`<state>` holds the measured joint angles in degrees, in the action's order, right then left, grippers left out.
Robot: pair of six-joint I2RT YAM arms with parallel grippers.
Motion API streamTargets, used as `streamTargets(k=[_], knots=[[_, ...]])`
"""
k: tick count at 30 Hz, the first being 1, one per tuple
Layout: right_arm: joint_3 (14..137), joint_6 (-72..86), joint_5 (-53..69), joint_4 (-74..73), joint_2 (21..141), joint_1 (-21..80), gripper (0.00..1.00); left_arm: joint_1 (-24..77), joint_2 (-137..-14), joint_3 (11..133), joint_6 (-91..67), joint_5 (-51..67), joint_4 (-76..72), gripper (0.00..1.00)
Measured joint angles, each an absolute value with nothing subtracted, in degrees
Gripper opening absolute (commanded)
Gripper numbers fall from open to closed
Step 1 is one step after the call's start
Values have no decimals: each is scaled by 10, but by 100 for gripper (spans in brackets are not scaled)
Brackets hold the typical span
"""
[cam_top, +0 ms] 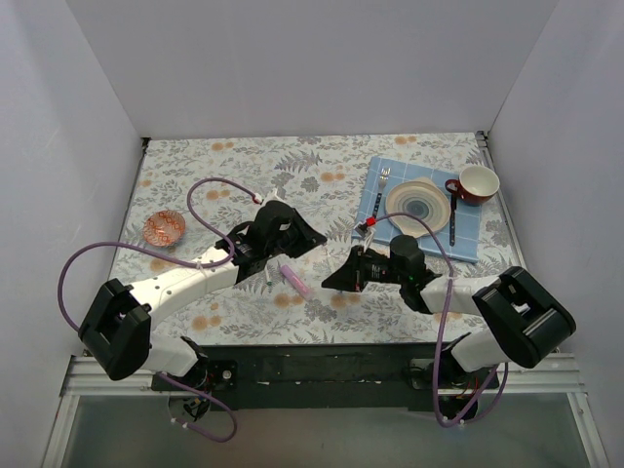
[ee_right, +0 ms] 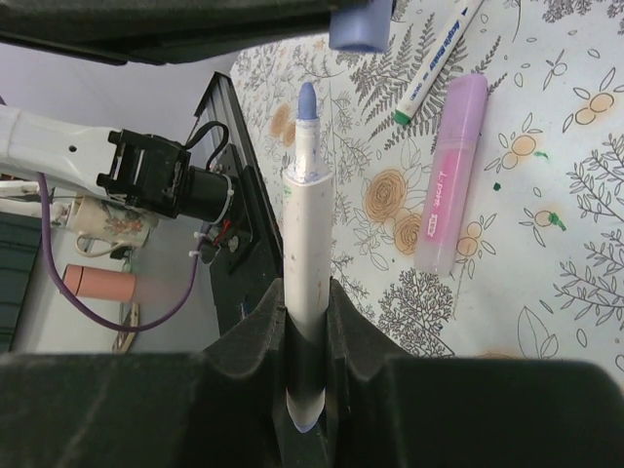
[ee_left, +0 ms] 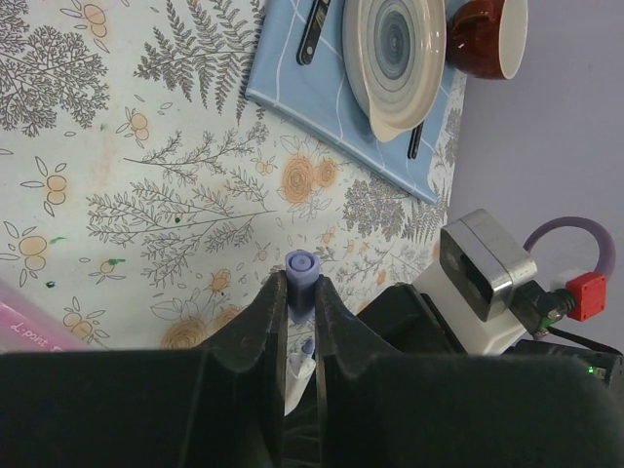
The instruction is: Insert the pens into the pen caps
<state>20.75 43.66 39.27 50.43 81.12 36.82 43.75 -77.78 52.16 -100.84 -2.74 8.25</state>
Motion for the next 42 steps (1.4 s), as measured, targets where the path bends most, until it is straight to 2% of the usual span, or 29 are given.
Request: streamTargets(k=[42], knots=[[223,468,395,541,848,372,1,439,-744,477,-997,-9,54,0]])
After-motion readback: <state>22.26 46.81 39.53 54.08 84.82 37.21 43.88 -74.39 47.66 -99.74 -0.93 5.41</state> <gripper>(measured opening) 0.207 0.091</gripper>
